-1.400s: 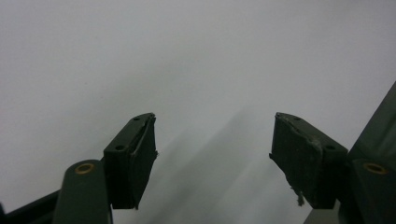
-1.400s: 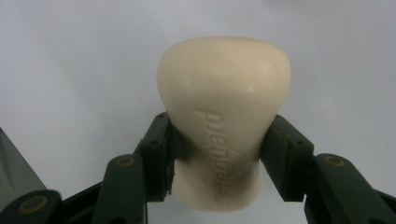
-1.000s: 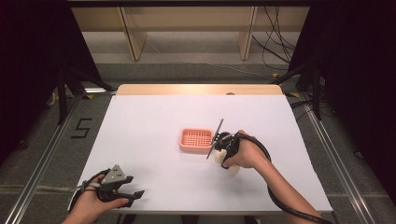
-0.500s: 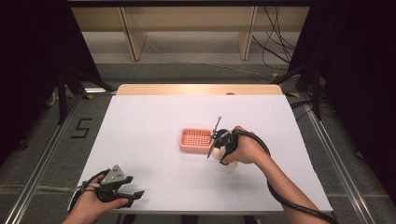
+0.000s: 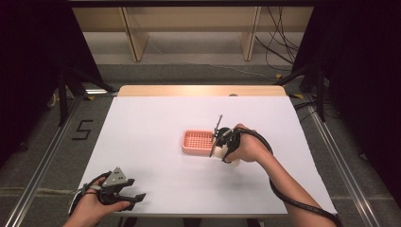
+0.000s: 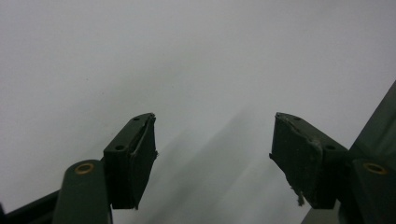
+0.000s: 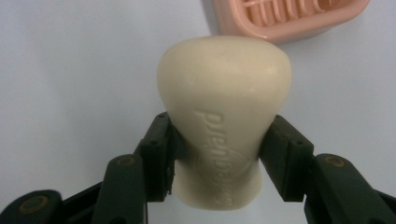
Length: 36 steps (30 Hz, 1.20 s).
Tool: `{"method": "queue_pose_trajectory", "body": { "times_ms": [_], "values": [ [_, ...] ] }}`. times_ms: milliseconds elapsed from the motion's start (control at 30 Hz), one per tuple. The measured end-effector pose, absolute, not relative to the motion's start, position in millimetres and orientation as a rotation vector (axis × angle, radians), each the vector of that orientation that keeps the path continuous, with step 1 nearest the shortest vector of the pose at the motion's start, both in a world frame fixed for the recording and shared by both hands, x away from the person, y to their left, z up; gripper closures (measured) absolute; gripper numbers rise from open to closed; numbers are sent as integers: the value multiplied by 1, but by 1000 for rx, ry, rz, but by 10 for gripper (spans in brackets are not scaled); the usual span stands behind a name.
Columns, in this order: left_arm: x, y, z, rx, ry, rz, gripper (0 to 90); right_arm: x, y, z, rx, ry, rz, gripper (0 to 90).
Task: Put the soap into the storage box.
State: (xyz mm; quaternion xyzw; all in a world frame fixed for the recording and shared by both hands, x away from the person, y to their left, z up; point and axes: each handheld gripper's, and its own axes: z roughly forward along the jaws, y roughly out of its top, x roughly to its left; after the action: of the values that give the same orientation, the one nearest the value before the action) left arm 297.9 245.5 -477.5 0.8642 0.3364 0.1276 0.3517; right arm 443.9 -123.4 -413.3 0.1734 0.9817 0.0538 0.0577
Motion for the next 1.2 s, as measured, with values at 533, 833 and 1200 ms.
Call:
{"method": "queue_pose_trajectory", "body": {
  "times_ms": [533, 833, 1200],
  "values": [
    [294, 245, -478, 2214, 916, 296, 305, 454, -116, -405, 492, 2947, 166, 500],
    [295, 247, -477, 2224, 897, 309, 305, 460, -112, -401, 462, 2942, 165, 500],
    [296, 247, -477, 2231, 882, 328, 305, 468, -105, -396, 440, 2925, 161, 500]
  ]
}}
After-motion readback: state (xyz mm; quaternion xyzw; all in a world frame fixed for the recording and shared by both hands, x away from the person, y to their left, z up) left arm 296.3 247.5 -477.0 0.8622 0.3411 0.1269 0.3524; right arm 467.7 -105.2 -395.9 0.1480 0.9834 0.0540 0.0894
